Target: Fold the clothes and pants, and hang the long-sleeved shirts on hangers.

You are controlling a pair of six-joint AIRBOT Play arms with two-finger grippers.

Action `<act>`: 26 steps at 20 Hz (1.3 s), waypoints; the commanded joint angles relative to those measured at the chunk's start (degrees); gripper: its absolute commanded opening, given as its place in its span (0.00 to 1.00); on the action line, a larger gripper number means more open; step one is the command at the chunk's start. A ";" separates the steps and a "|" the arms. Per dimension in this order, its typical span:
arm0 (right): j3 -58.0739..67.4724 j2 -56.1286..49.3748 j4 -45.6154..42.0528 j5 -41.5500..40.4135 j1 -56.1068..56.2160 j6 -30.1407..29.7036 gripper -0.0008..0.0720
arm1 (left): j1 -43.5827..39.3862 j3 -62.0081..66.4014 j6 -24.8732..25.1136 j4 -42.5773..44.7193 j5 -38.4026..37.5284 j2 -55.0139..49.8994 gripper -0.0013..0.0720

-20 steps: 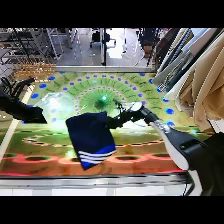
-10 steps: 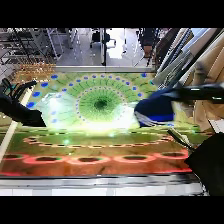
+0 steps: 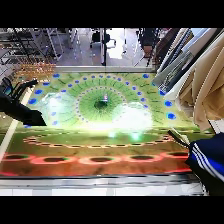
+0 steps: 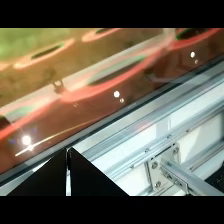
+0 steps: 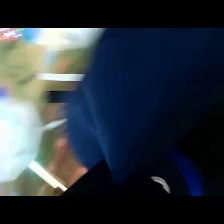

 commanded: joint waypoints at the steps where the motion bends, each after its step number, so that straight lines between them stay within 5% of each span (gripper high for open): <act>1: -9.92 -0.63 -21.49 -4.24 -10.84 -1.77 0.03 | -0.02 -0.02 0.35 0.04 1.73 -0.31 0.03; 2: -12.00 -1.33 -24.15 -9.57 -11.08 -2.10 0.08 | -0.02 -0.02 0.35 0.02 1.79 -0.57 0.03; 5: -11.85 -1.88 -22.56 -18.82 -10.27 -2.89 0.93 | -0.02 0.00 -0.37 0.02 1.77 -1.40 0.03; 6: -9.97 -1.90 -20.87 -19.50 -9.35 -2.71 0.97 | -0.02 0.00 -0.55 0.02 1.75 -1.70 0.03; 7: -6.97 -1.90 -18.51 -19.43 -7.74 0.76 0.94 | -0.02 0.00 -0.52 0.02 1.77 -1.90 0.03; 10: 2.67 -1.90 -1.77 -23.98 0.20 19.74 0.52 | 0.26 0.00 -0.50 0.72 1.77 -2.62 0.03; 13: 5.81 -1.79 15.78 -24.13 16.76 6.25 0.54 | 0.26 0.00 -1.46 8.96 2.67 -2.80 0.03; 14: 5.75 -1.81 15.87 -20.72 23.56 1.07 0.54 | 0.26 0.09 -6.25 15.85 4.72 -2.64 0.03; 17: 2.23 -1.86 6.38 -13.97 47.04 -5.03 0.53 | 0.26 0.13 -20.63 38.80 16.20 0.48 0.03; 19: -1.29 -2.01 -3.69 -17.99 61.42 -5.03 0.44 | 0.68 0.13 -21.33 38.80 21.49 3.76 0.03; 21: -4.04 -2.03 -16.68 -28.96 72.54 -5.05 0.06 | 0.68 0.13 -21.35 38.75 21.73 5.81 0.03; 23: -4.59 -2.01 -27.93 -40.81 78.60 -5.07 0.03 | 0.68 0.13 -21.35 38.58 21.70 6.69 0.03; 26: -4.57 -1.90 -28.22 -54.58 79.97 -5.01 0.03 | 0.68 0.11 -21.35 38.58 21.73 6.62 0.03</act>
